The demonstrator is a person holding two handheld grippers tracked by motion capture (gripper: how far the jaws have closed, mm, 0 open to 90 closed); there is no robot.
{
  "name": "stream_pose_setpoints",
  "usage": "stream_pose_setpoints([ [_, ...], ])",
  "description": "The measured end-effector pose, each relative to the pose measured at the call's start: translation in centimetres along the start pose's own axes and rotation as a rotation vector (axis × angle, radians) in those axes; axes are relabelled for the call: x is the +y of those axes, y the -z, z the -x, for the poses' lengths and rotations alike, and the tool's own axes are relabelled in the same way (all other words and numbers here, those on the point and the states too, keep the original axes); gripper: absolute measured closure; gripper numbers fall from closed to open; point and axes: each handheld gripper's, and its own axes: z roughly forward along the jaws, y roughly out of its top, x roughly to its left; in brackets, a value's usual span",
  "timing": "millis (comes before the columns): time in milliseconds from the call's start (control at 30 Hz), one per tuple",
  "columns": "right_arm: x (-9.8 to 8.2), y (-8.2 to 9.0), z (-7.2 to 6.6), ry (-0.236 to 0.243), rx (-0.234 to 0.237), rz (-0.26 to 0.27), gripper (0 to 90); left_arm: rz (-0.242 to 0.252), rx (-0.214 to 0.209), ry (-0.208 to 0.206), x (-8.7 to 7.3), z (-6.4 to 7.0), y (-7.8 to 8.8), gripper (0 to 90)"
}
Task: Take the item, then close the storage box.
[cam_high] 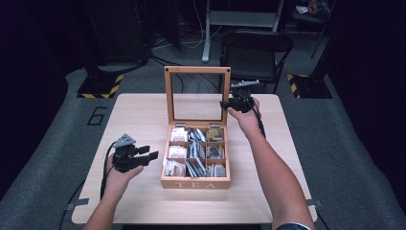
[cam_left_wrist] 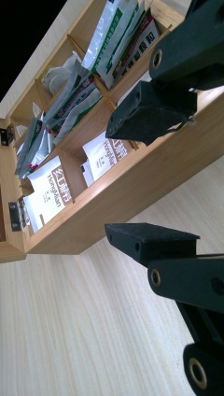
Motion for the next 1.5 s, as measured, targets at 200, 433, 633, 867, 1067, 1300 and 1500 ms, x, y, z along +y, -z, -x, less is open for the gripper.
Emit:
stream_pose_setpoints([
  [200, -0.9, 1.5, 0.0, 0.007, -0.013, 0.01, 49.4, 0.003, 0.004, 0.002, 0.0, -0.1, 0.0, 46.1],
  [433, -1.8, 3.8, -0.8, 0.033, -0.01, 0.042, 47.1, -0.002, 0.018, 0.002, -0.2, -0.4, -0.1, 44.8],
  [633, -2.6, 4.4, -1.6, 0.057, 0.0, 0.035, 44.5, -0.015, 0.004, 0.003, 0.0, -0.5, -0.4, 44.4],
  [867, -3.5, 5.0, -2.5, 0.084, -0.003, 0.045, 44.0, -0.022, -0.003, 0.0, 0.1, -0.4, -0.8, 44.4],
  [1067, -4.6, 6.0, -3.5, 0.11, -0.01, 0.052, 45.8, -0.023, 0.003, -0.001, 0.1, -0.5, -1.0, 44.4],
  [1300, -5.6, 6.7, -4.3, 0.094, 0.005, 0.044, 48.4, -0.029, 0.01, -0.006, 0.1, -0.5, -1.1, 44.3],
  [1500, -6.9, 6.8, -5.0, 0.102, 0.032, 0.022, 50.9, -0.027, 0.015, 0.001, 0.0, -0.6, -1.2, 44.3],
])
